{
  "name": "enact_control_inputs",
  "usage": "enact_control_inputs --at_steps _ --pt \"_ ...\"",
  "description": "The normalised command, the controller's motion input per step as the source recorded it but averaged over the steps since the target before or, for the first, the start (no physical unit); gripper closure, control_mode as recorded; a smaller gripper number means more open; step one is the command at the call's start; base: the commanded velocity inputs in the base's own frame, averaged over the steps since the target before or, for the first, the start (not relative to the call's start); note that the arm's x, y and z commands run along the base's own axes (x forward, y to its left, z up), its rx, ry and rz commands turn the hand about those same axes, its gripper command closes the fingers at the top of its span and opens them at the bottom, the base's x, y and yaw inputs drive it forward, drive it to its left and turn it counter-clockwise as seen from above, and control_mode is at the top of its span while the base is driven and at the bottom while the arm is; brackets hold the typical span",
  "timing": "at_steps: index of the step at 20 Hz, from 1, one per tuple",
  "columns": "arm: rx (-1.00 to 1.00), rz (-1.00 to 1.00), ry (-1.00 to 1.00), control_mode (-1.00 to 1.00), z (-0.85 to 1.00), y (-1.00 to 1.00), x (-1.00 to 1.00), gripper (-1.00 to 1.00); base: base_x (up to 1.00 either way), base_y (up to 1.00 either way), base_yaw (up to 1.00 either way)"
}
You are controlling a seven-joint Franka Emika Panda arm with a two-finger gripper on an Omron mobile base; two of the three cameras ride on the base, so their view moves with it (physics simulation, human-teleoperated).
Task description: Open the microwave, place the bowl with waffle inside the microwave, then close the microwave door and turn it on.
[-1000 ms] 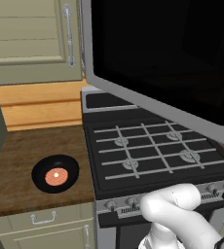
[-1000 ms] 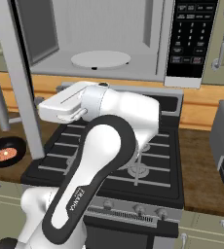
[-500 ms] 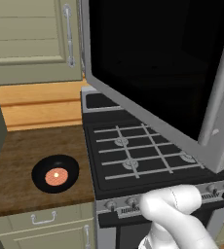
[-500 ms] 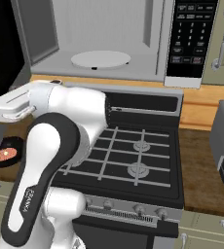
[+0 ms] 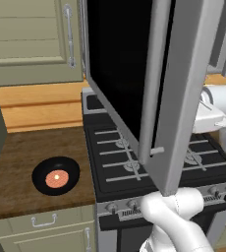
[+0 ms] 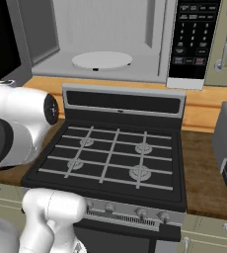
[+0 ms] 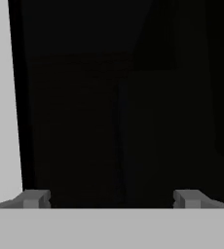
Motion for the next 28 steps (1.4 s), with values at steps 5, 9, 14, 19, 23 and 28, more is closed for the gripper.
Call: enact_control_inputs --at_steps 5,9,14,19,23,28 --pt "0.00 0.00 0.00 -1.00 0.00 0.16 0.00 -1.00 0.00 0.00 0.00" --pt "0.00 0.02 0.00 -1.00 0.00 0.12 -0.03 -1.00 0.00 0.00 0.00" --pt "0.00 0.05 0.00 -1.00 0.00 0.10 -0.01 -1.00 0.00 0.00 0.00" --pt "0.00 0.00 -0.07 -1.00 0.00 0.04 0.00 -1.00 0.00 0.00 0.00" --pt "-0.03 -0.04 -0.13 -1.00 0.01 0.13 0.00 -1.00 0.00 0.00 0.00" --pt "-0.08 -0.22 -0.03 -1.00 0.01 -0.08 0.03 -1.00 0.00 0.00 0.00"
